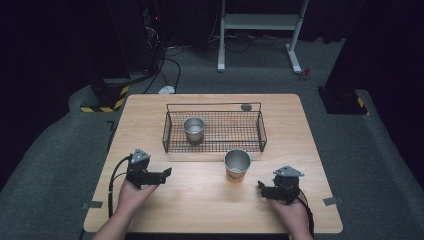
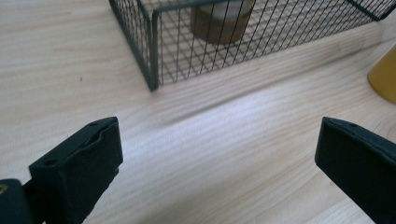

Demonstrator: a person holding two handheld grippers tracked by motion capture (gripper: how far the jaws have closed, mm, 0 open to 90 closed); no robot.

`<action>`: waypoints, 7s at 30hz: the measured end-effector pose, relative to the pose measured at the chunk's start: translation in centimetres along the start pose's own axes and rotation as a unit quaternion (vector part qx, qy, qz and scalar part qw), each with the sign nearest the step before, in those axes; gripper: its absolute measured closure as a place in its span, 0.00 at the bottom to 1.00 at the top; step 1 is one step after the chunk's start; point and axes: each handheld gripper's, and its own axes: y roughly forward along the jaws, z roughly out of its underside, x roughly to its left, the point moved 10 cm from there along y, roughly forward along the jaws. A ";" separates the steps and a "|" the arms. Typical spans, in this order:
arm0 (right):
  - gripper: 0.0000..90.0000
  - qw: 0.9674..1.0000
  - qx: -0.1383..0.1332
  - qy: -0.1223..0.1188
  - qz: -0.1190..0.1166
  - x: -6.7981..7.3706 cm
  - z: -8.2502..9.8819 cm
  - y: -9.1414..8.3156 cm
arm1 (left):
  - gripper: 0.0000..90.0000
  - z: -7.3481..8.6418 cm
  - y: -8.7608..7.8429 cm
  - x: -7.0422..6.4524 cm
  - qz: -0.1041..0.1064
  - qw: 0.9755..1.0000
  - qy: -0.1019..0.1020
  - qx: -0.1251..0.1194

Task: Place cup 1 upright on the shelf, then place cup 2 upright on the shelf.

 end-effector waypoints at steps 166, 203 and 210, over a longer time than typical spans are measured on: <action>0.16 0.995 -0.100 0.012 -0.007 3.3 -22.1 7.6 | 0.07 5.8 1.4 1.2 -0.037 0.997 0.053 0.039; 0.13 0.999 -0.047 0.009 -0.014 4.8 -20.0 10.5 | 0.07 5.8 1.4 1.2 -0.037 0.997 0.053 0.039; 0.11 0.999 -0.045 0.002 -0.016 4.8 -19.8 10.4 | 0.07 5.8 1.4 1.2 -0.036 0.997 0.053 0.039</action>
